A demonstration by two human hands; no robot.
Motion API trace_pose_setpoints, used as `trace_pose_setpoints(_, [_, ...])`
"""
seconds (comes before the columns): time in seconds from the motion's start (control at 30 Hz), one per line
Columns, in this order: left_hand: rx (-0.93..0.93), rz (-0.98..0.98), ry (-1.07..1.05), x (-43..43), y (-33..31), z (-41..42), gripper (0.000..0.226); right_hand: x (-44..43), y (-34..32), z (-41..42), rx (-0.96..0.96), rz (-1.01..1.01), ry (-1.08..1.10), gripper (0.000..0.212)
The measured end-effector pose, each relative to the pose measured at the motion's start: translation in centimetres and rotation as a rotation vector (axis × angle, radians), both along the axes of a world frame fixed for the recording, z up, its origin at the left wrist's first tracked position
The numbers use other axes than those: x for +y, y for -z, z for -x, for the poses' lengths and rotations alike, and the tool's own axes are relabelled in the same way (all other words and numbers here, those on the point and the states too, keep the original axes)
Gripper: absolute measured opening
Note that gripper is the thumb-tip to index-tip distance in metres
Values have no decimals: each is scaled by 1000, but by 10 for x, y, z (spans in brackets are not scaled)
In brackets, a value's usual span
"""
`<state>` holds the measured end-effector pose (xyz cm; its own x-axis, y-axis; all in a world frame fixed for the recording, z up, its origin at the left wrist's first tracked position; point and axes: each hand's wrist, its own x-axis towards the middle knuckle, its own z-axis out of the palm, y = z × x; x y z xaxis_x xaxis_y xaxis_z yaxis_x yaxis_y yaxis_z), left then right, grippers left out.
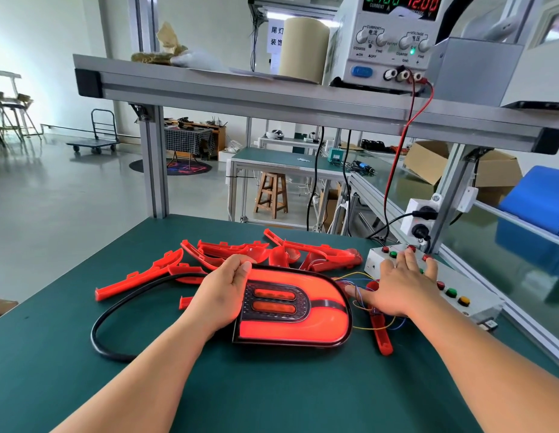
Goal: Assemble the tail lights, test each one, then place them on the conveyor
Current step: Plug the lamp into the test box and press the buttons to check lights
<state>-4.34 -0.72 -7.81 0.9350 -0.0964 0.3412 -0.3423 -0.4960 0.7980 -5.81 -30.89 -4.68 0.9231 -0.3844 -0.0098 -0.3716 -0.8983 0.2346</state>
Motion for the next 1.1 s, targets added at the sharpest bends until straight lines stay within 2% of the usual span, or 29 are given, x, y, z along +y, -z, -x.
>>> trace_pose_setpoints(0.5, [0,29,24,0,1,0,23,0,0,-1,-6,-26,1,153])
trace_pose_setpoints(0.63, [12,58,45,1,3,-1,19,-5,2,-8,-32,19,-54,144])
trace_pose_setpoints(0.73, [24,71,63,1,3,-2,19,-8,-2,-16,20,18,-98,140])
trace_pose_setpoints(0.9, [13,51,74,2,4,-3,18,-9,-7,-26,102,11,-150,159])
trace_pose_setpoints(1.1, [10,58,84,2,5,-4,19,-12,-5,-26,64,-7,-121,158])
